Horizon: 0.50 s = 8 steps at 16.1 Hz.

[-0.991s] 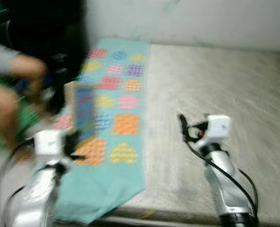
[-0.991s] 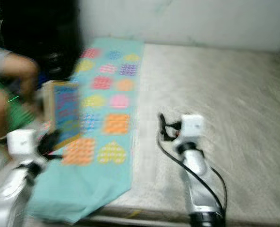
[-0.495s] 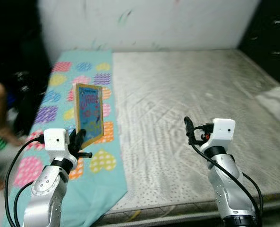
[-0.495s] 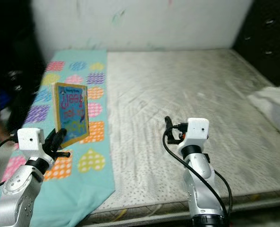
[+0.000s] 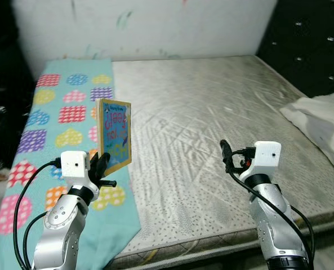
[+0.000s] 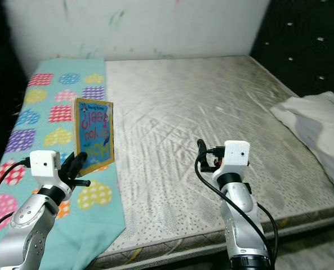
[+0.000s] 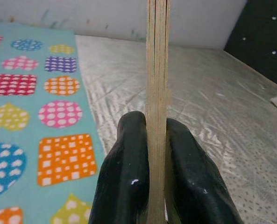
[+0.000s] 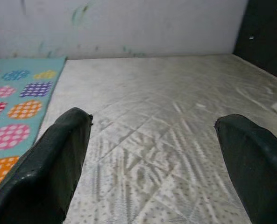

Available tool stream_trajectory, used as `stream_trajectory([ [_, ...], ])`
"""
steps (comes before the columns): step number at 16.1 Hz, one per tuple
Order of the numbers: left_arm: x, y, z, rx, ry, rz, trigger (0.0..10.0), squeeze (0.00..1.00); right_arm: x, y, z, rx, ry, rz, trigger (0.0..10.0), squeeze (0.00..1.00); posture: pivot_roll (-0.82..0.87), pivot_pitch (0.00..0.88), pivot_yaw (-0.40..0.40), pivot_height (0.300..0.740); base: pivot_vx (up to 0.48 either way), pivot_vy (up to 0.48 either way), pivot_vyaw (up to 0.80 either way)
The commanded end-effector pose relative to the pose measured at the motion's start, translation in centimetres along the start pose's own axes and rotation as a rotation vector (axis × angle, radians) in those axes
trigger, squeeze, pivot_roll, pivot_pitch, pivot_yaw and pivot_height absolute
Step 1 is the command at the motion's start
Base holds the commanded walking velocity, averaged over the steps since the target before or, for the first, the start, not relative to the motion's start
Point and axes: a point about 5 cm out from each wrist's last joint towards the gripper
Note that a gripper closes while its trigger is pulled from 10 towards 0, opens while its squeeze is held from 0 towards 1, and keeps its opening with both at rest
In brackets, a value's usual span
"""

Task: Clean up the room

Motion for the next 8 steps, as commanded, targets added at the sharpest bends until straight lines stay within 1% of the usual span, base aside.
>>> stream_trajectory([
  [1,-0.31,0.87,-0.26,-0.006,-0.014,-0.035,10.0,0.00,-0.15,0.44,0.00,0.007,0.008,-0.012,10.0,0.00,-0.09,0.000,-0.009,0.740,0.000,-0.281,0.00],
  [5,-0.34,0.88,-0.40,-0.002,-0.021,-0.034,10.0,0.00,-0.23,0.68,0.36,0.029,0.035,-0.021,10.0,0.00,-0.09,0.000,-0.013,0.740,0.000,0.000,0.00],
  [8,-0.36,0.82,-0.42,0.004,-0.020,-0.034,10.0,0.00,-0.30,0.71,0.38,0.028,0.039,-0.022,10.0,0.00,-0.09,0.000,-0.016,0.740,0.000,-0.319,0.00],
])
Point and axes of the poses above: a point about 5 cm out from each wrist's last joint towards the gripper, its own x axis pointing back from the gripper into the wrist, its own y axis along the axis of the wrist's last joint, z = x × y, and after that the axes turned 5 degrees about x, right-handed
